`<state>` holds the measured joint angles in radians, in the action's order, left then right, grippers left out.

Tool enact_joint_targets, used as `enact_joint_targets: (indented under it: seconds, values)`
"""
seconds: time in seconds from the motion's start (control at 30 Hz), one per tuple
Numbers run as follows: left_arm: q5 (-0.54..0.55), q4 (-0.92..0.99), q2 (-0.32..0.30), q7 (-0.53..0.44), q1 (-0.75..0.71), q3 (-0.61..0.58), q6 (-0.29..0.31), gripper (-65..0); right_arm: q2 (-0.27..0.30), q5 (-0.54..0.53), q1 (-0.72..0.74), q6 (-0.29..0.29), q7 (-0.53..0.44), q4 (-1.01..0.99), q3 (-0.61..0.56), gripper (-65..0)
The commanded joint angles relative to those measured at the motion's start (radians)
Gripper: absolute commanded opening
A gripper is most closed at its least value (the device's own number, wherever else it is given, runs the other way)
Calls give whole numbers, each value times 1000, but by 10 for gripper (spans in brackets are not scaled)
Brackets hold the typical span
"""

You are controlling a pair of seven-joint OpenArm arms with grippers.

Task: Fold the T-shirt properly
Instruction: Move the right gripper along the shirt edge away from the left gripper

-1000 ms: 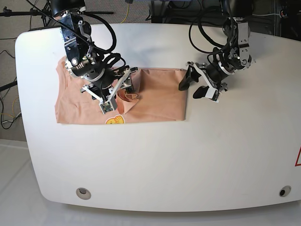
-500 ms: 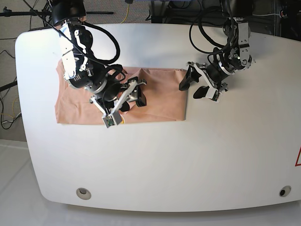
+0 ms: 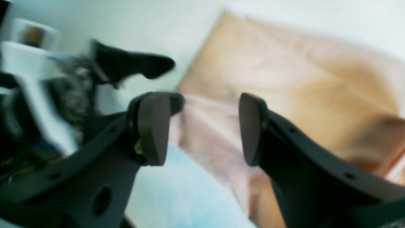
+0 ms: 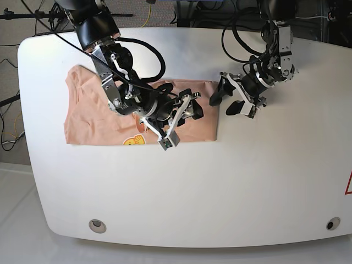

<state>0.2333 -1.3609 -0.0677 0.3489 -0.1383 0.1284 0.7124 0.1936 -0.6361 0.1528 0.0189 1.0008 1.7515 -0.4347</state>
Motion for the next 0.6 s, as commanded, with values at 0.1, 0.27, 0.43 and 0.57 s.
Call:
enact_joint_targets:
  seconds: [0.1, 0.27, 0.43, 0.57]
  values:
    - [-33, -1, -7, 46, -2, 3, -14, -275, 24, -9, 20, 0, -89, -32, 4, -319]
    - [-33, -1, -8, 46, -2, 3, -14, -275, 79, -8, 20, 3, -92, -45, 6, -319]
    - [-33, -1, -8, 46, -2, 3, -14, -275, 132, 43, -3, 5, -92, -45, 7, -319]
    - [-33, -1, -8, 46, -1, 3, -14, -275, 149, 108, -42, 5, -92, -45, 58, -319]
